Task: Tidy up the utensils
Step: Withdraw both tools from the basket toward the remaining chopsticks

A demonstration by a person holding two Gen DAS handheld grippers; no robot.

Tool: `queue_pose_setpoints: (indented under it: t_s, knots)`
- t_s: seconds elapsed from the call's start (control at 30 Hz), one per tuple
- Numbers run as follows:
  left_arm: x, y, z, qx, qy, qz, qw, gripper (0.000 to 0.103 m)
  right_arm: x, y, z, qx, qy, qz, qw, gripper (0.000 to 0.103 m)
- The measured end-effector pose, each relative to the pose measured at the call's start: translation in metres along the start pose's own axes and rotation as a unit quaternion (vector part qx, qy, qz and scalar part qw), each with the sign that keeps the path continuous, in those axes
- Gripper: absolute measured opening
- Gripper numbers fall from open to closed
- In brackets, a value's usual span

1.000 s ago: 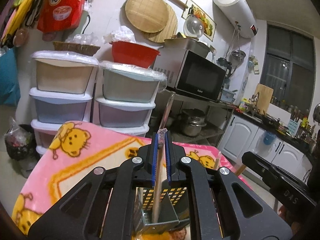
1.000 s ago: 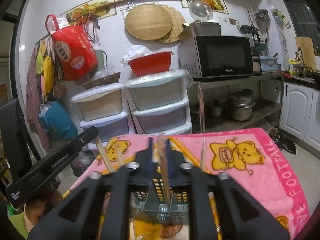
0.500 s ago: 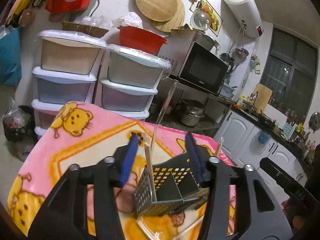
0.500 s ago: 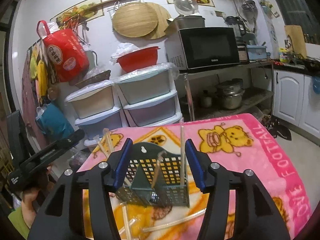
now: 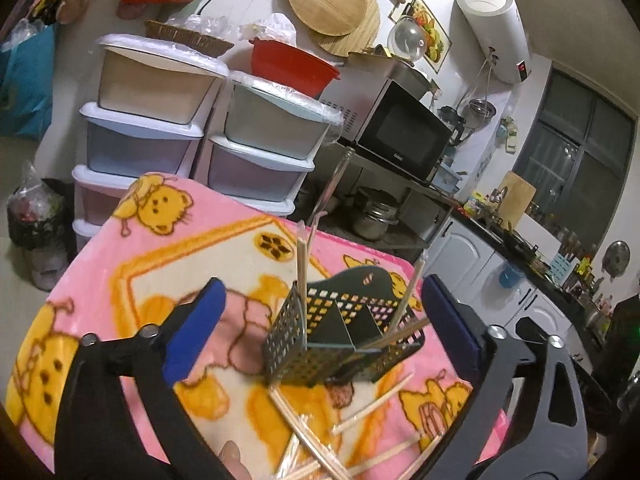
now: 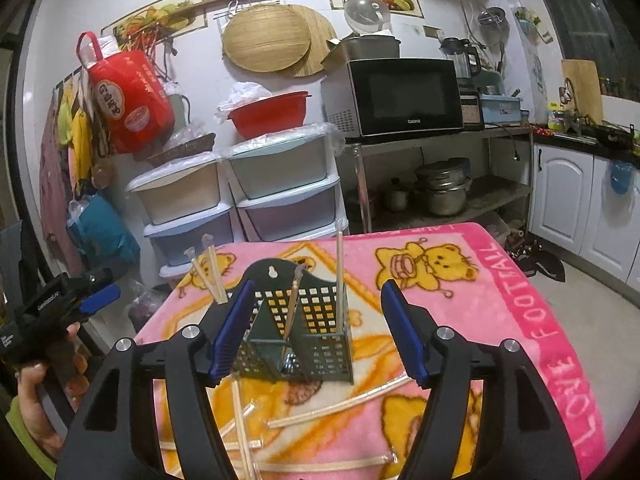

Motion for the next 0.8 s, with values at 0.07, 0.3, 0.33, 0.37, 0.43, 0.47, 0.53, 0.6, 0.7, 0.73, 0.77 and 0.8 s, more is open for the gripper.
queue_pose_setpoints:
  t_s: [0.07,0.3,0.33,0.37,0.43,0.47,0.53,0.6,0.7,0.73,0.77,0.8]
  knots:
    - [-0.005,-0.001,0.004,-0.003,0.001,0.001,1.0000,0.092,-0.002,0.001,0.006,0.000,-0.003,0.003,1.000,0.063]
    - [-0.028,0.000,0.015,-0.003,0.011,0.000,0.9999,0.092,-0.013,0.003,0.021,-0.001,0.001,0.014,1.000,0.063]
    - [-0.032,0.001,0.017,-0.005,0.013,0.001,0.9999,0.092,-0.015,0.003,0.023,0.000,0.002,0.014,1.000,0.063]
    - [-0.034,0.001,0.018,-0.006,0.014,0.003,0.9999,0.092,-0.017,0.003,0.024,0.000,0.003,0.014,1.000,0.063]
    - [-0.039,0.003,0.021,-0.006,0.018,0.005,0.9998,0.092,-0.022,0.002,0.025,-0.003,0.007,0.014,1.000,0.063]
    - [-0.042,0.005,0.022,-0.005,0.020,0.005,0.9998,0.092,-0.025,0.002,0.025,-0.004,0.010,0.014,1.000,0.063]
    - [-0.048,0.008,0.024,-0.002,0.024,0.006,0.9997,0.092,-0.032,0.001,0.025,-0.008,0.016,0.014,1.000,0.063]
    - [-0.053,0.012,0.025,0.001,0.028,0.007,0.9996,0.092,-0.040,0.000,0.025,-0.011,0.023,0.015,1.000,0.063]
    - [-0.063,0.019,0.027,0.008,0.036,0.011,0.9993,0.092,-0.050,0.000,0.023,-0.014,0.032,0.018,0.999,0.063]
    - [-0.066,0.022,0.028,0.009,0.037,0.014,0.9992,0.092,-0.054,-0.001,0.022,-0.015,0.035,0.018,0.999,0.063]
    - [-0.069,0.024,0.029,0.011,0.038,0.017,0.9991,0.092,-0.056,-0.001,0.022,-0.016,0.038,0.018,0.999,0.063]
    - [-0.072,0.028,0.031,0.013,0.038,0.020,0.9990,0.092,-0.060,-0.001,0.021,-0.016,0.041,0.017,0.999,0.063]
Point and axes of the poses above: each gripper's, at about its wrist camera, not at the fingertips, and z roughly against the way its jaws point, y to its left, x to its top, the point moved 10 cm from there along -z, roughly the way its jaws point, and after that the axes turned 6 degrees about y, right-handed, at the moved point
